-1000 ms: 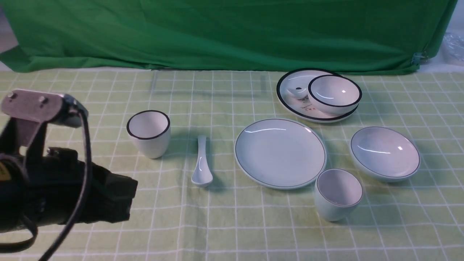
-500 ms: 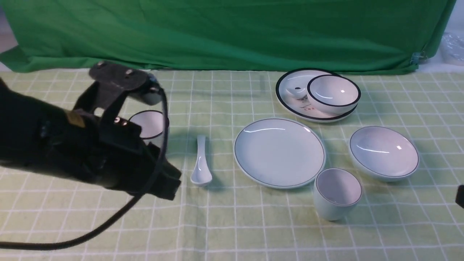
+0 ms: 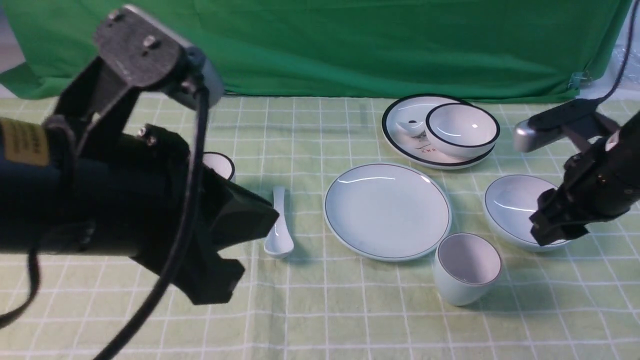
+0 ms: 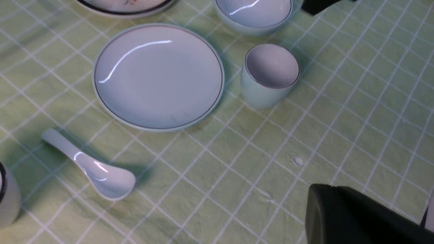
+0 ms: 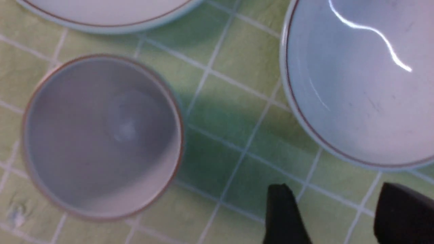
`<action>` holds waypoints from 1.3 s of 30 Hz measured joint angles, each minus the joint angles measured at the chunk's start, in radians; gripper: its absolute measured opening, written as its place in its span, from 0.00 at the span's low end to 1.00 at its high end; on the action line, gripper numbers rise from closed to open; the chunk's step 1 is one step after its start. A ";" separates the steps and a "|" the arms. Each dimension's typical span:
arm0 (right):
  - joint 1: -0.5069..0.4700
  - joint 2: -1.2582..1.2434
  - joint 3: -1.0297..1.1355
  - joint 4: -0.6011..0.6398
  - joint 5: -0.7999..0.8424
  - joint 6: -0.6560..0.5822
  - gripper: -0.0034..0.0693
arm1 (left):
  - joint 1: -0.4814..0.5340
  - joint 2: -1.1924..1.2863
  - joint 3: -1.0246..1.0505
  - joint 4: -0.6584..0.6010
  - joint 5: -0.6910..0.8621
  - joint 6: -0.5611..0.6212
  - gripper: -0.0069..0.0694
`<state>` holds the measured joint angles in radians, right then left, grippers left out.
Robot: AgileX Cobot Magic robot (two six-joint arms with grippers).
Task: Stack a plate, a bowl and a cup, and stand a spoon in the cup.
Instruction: Use the right arm to grab a blue rice bowl, then use the right arm to put the blue rice bowl into the blue large plate in the middle
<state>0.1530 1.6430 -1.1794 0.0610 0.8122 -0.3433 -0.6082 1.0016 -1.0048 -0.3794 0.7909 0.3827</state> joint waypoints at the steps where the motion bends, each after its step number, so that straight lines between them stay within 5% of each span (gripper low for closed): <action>1: 0.000 0.056 -0.028 -0.007 -0.007 -0.009 0.62 | 0.000 -0.023 0.000 0.011 0.000 0.000 0.12; 15: 0.007 0.292 -0.082 -0.014 -0.168 -0.118 0.62 | 0.000 -0.052 -0.002 0.072 0.000 -0.041 0.12; 20: 0.010 0.297 -0.093 -0.016 -0.200 -0.147 0.42 | 0.000 -0.052 -0.002 0.072 0.004 -0.041 0.12; 22: 0.010 0.278 -0.111 -0.017 -0.187 -0.146 0.26 | 0.000 -0.052 -0.002 0.072 0.006 -0.041 0.12; 27: 0.019 0.250 -0.178 -0.033 -0.107 -0.095 0.17 | 0.000 -0.052 -0.002 0.072 0.007 -0.041 0.12; 39: 0.410 0.322 -0.495 -0.039 -0.029 -0.005 0.17 | 0.000 -0.052 -0.002 0.080 0.007 -0.041 0.12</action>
<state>0.5626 1.9652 -1.6741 0.0225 0.7828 -0.3486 -0.6086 0.9494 -1.0067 -0.2990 0.7984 0.3416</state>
